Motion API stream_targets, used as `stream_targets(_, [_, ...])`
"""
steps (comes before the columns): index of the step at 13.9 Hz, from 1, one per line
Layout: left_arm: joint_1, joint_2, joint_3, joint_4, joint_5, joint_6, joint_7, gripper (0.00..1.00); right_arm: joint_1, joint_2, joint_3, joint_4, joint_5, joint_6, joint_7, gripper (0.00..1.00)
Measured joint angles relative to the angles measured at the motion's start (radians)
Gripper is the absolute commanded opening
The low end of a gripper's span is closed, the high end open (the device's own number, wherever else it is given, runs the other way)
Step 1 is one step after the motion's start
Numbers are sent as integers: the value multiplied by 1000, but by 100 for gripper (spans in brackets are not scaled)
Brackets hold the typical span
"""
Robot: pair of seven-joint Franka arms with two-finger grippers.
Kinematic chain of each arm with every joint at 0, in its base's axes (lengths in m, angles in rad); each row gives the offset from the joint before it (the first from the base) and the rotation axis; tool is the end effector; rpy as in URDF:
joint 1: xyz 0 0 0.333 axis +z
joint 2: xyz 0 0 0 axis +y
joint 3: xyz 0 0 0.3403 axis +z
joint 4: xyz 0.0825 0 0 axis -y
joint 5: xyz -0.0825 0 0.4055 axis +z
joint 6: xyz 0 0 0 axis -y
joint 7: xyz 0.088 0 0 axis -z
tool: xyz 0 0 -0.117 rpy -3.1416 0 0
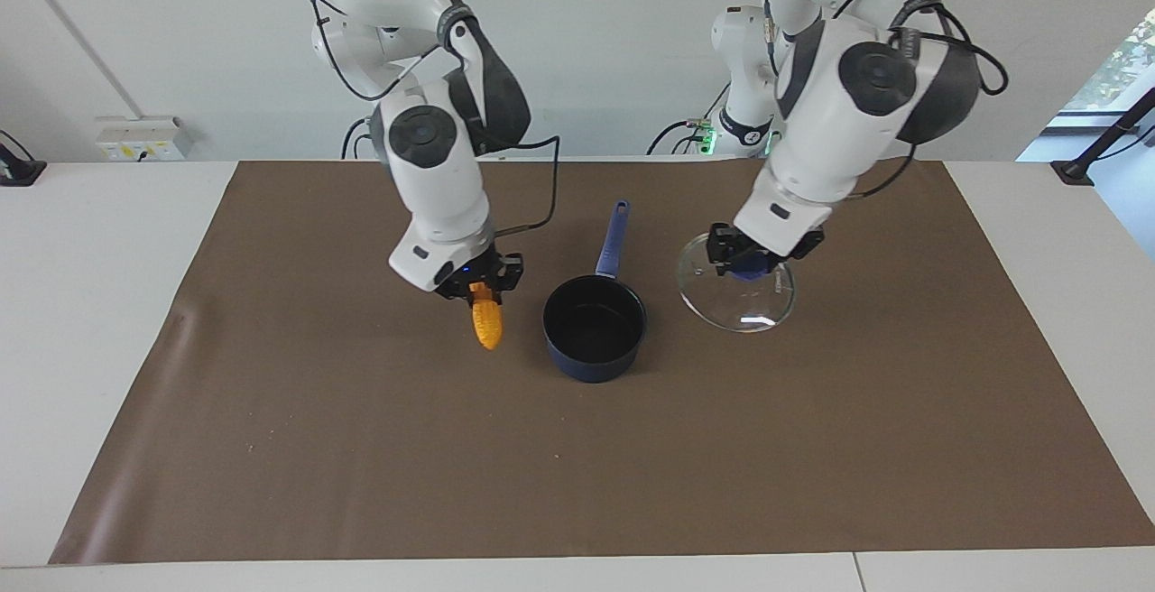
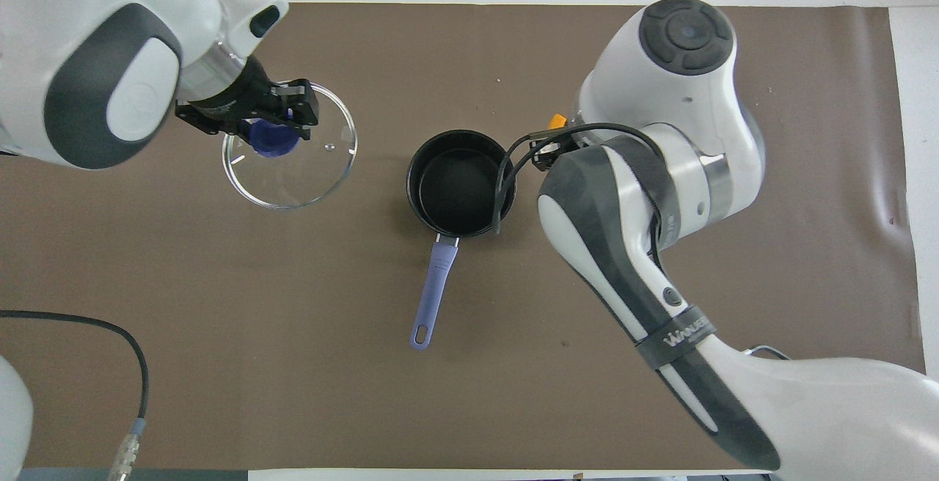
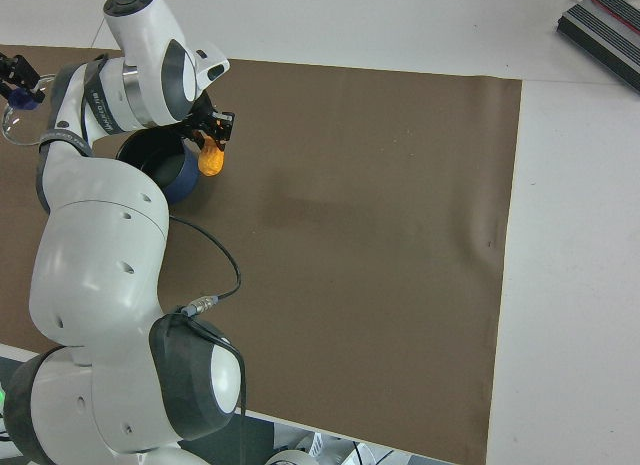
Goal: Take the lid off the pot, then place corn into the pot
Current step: 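Lower the lid onto the table while the right gripper carries corn over pot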
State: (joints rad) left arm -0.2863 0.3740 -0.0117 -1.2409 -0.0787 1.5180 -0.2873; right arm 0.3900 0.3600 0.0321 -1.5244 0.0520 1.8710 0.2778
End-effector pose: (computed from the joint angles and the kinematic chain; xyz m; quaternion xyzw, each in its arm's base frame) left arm 0.6536 -0.2091 0.5596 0.9980 -0.0052 -0.0583 0.0258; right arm 0.6331 0.2861 0.4579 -0.9975 -0.0632 0.0167 0.0263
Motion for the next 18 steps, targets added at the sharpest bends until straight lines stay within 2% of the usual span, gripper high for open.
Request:
stream_targets(3, [163,-12,3,-67,0,5,169,0,80,49,1,22,-5,49,136,0])
stream_targets(5, [242,-47,4,-172,22,67,255,0,126,90,1,25,-8,105,185,0])
stream_targets(9, [297,-145,4,-481,73,302,290,0,168,127,1,26,-22,182,233,0])
stream_targets(11, [329,-165,4,-588,74,397,325,0,165,138,-1,26,-23,201,237,0])
stream_targets(18, [372,-176,3,-749,75,593,481,0,162,156,-5,6,-23,245,238,0])
